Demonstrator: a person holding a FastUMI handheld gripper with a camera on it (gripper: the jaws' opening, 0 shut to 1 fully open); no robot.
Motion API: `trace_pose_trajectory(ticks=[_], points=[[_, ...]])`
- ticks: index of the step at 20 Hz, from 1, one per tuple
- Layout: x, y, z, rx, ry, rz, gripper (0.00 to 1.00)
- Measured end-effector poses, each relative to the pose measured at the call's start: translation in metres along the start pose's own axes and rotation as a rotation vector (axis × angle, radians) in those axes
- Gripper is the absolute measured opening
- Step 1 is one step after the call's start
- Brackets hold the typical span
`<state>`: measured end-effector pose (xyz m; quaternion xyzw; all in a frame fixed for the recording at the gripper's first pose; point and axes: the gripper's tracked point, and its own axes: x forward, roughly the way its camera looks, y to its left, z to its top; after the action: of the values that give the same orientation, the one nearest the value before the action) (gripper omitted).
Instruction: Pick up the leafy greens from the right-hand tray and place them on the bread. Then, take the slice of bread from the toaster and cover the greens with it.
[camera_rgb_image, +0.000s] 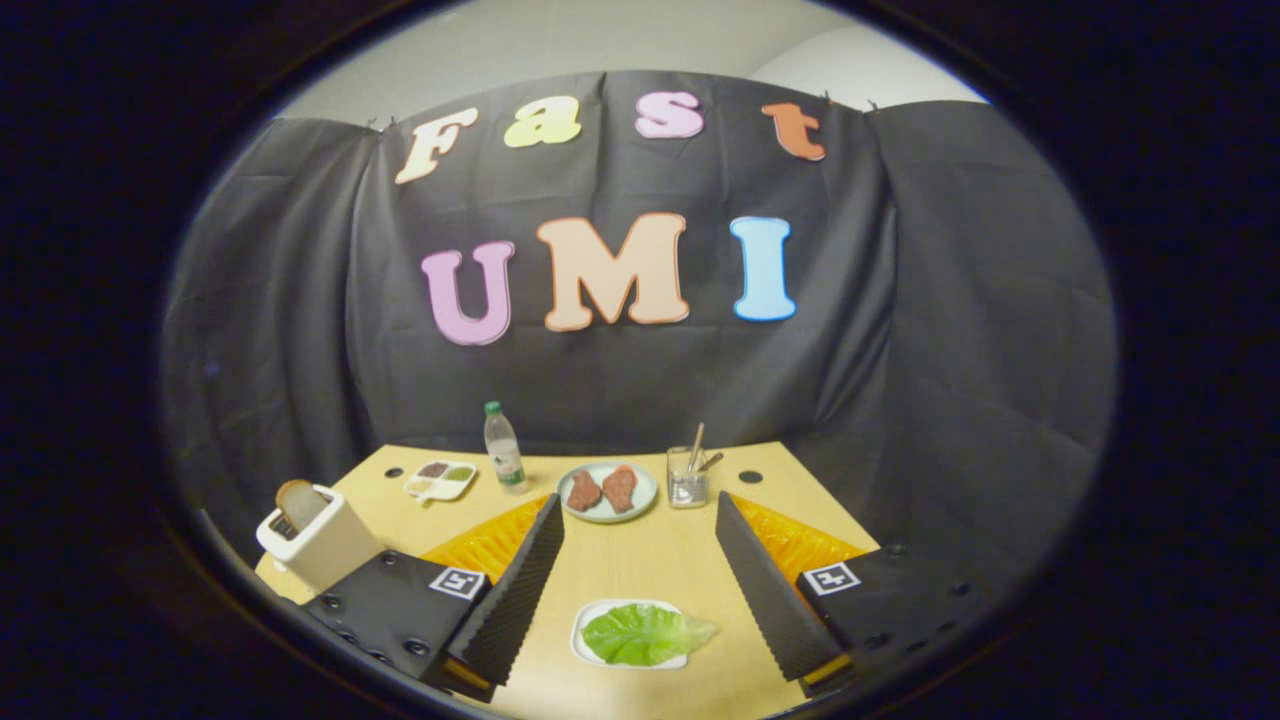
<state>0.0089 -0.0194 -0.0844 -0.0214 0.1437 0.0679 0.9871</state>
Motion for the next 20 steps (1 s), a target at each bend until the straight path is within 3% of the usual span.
trace_pose_trajectory(ticks=[8,15,20], points=[[0.035,-0.026,-0.097,0.045,0.333,0.123,0.99],[0.064,-0.049,-0.191,-0.007,0.682,0.25,0.99],[0.093,-0.073,-0.236,0.035,0.84,0.252,0.99]])
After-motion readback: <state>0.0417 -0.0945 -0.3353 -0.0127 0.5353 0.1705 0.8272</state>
